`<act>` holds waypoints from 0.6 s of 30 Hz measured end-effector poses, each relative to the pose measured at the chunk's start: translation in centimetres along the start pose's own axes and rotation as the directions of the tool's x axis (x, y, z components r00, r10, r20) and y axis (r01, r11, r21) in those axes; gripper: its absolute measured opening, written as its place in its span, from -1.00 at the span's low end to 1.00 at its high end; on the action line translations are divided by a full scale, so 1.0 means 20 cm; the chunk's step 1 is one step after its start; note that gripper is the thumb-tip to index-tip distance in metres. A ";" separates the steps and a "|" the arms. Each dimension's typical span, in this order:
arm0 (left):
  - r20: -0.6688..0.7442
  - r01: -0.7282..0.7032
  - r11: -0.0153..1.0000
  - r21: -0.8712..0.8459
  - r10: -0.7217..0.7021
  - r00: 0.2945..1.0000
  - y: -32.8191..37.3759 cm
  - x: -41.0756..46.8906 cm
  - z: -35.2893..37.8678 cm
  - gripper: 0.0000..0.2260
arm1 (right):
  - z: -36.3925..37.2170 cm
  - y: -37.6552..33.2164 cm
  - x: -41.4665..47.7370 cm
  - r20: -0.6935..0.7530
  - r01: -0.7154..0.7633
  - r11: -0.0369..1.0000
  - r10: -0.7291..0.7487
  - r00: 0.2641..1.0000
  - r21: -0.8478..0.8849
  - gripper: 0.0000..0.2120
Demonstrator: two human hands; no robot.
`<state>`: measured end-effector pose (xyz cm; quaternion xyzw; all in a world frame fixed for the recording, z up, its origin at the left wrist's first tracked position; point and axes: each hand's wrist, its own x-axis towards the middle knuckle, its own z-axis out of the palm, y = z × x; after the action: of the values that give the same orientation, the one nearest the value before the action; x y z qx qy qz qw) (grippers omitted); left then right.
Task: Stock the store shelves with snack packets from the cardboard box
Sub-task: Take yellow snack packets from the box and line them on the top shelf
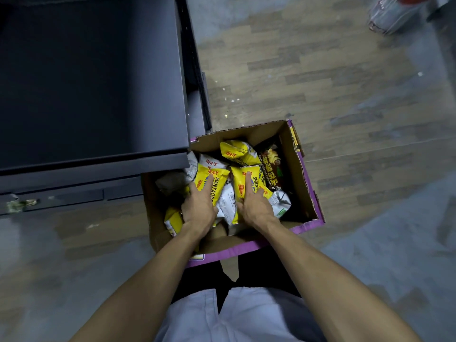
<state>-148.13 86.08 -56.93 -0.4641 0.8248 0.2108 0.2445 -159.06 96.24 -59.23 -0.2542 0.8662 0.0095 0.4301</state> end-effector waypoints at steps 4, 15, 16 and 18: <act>-0.016 -0.074 0.992 -0.101 0.073 0.997 0.00 -0.06 -0.08 -0.30 | -0.13 0.03 -0.13 -0.126 0.025 0.997 -0.034 0.991 -0.072 -0.23; -0.165 -0.268 0.929 -0.255 0.231 0.959 -0.12 -0.29 -0.28 -0.36 | -0.20 -0.15 -0.48 -0.441 -0.033 0.999 0.028 0.897 -0.002 -0.23; -0.180 -0.282 0.922 -0.266 0.240 0.954 -0.13 -0.31 -0.29 -0.37 | -0.20 -0.16 -0.51 -0.454 -0.037 0.999 0.037 0.890 0.008 -0.23; -0.209 -0.308 0.906 -0.290 0.255 0.944 -0.16 -0.36 -0.30 -0.38 | -0.19 -0.19 -0.57 -0.481 -0.045 0.999 0.050 0.875 0.021 -0.23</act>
<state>-143.38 85.75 -48.24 -0.3891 0.8558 0.3349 0.0637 -154.43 96.94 -47.44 -0.2252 0.9519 -0.0475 0.2021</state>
